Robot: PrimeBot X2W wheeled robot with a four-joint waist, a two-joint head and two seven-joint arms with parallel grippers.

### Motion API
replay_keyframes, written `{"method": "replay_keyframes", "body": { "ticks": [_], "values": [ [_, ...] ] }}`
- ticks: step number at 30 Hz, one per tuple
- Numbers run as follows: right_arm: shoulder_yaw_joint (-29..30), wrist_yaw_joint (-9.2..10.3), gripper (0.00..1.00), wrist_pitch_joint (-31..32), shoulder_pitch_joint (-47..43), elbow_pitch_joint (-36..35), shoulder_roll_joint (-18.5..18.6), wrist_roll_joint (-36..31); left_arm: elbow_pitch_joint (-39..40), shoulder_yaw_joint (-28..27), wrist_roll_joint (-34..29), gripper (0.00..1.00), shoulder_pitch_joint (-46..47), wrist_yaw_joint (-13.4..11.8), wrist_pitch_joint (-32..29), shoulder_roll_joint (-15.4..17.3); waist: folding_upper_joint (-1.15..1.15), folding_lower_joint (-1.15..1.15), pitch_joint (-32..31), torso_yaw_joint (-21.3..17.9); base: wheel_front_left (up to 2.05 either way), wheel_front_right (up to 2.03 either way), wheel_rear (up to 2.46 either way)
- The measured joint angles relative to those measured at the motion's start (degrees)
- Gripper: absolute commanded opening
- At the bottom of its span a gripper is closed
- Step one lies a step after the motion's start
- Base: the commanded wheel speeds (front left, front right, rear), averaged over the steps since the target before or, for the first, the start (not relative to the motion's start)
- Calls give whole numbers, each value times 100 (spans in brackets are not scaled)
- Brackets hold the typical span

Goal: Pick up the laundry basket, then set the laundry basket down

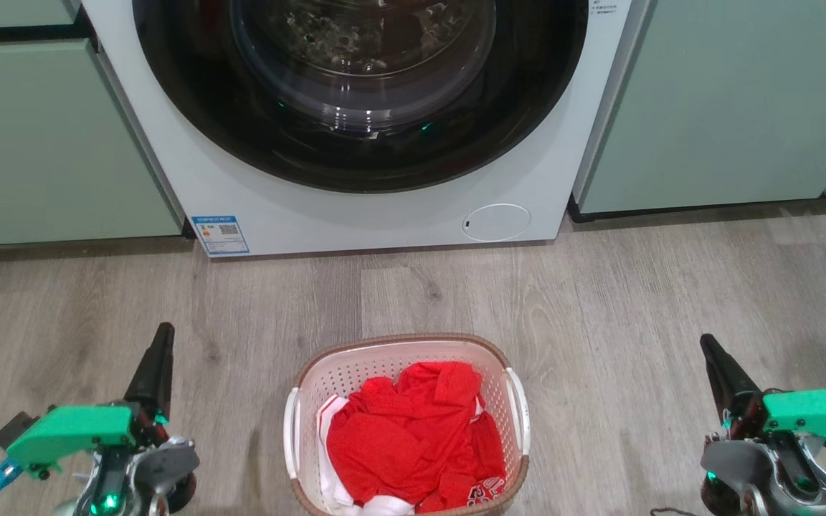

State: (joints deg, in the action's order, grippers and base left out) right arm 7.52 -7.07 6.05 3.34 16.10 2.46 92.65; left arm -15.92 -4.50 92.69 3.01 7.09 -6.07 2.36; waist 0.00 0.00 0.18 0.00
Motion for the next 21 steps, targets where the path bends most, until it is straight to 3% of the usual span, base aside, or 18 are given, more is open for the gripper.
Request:
{"method": "replay_keyframes", "body": {
  "ticks": [8, 9, 15, 21],
  "values": [
    [0, 0, 0, 0, 0, 0, 0, 0, 0, 0, 0, 0, 0, 0, 0, 0, 0, 0, 0, 0, 0, 0, 0],
    [-2, -1, 100, -2, -4, 24, -1, 3, -27, 3, 0, 100, -7, -4, 3, -2, 0, 0, 0, 0, 0, 0, 0],
    [-36, 0, 100, -8, -352, 568, -104, 3, -576, 29, 0, 100, -449, -7, 9, -94, 0, 0, 1, -1, 0, 0, 0],
    [-49, 0, 100, -69, -464, 581, -121, -49, -613, 33, -54, 100, -558, -7, 69, -103, 0, 0, 6, -5, 0, 0, 0]
  ]
}}
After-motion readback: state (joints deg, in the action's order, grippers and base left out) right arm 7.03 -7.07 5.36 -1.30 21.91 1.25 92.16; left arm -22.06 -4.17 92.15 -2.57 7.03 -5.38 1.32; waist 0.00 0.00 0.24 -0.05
